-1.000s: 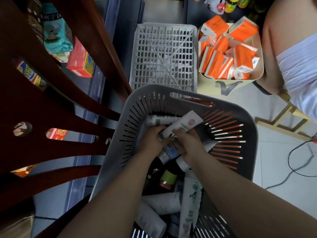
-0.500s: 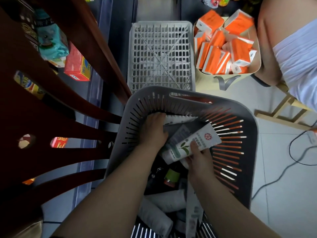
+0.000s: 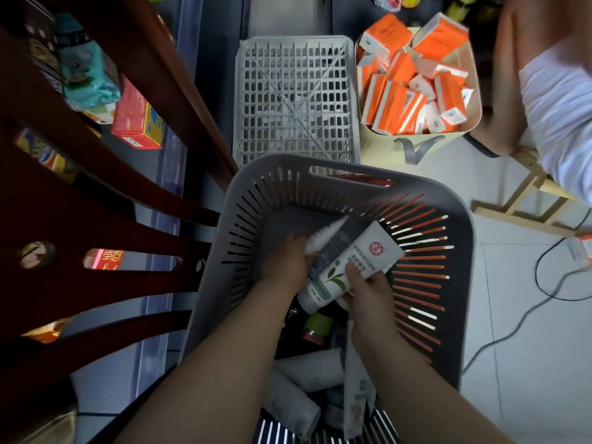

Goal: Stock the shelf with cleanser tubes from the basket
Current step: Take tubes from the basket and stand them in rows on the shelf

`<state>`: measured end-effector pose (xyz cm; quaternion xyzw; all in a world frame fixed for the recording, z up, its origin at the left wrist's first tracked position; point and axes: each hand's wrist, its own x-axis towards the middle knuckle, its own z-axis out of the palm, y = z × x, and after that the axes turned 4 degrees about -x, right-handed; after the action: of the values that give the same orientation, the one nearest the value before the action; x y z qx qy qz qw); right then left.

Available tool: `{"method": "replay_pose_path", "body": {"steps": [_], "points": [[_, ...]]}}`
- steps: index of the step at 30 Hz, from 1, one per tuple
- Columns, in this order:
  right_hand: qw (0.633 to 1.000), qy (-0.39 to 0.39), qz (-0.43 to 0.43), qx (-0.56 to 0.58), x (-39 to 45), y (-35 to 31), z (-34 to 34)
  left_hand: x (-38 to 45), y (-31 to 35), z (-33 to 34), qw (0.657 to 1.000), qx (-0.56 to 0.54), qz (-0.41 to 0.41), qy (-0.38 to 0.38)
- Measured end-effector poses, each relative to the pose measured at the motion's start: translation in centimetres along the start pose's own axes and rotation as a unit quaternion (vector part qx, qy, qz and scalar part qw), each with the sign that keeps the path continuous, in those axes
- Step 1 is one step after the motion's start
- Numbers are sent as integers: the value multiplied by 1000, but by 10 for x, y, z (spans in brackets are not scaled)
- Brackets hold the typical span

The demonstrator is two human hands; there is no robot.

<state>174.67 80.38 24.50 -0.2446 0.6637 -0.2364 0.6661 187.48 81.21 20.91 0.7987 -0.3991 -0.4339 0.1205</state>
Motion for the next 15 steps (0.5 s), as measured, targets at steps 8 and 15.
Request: {"method": "replay_pose_path", "body": {"steps": [8,15], "points": [[990,-107,-49,-79,-63,-62,4,-91,25,-45,908,-394,-144,-3],[958,-239,-89,-134,-148,-143,-12,-196,74,-85,806,-570,-159,35]]}}
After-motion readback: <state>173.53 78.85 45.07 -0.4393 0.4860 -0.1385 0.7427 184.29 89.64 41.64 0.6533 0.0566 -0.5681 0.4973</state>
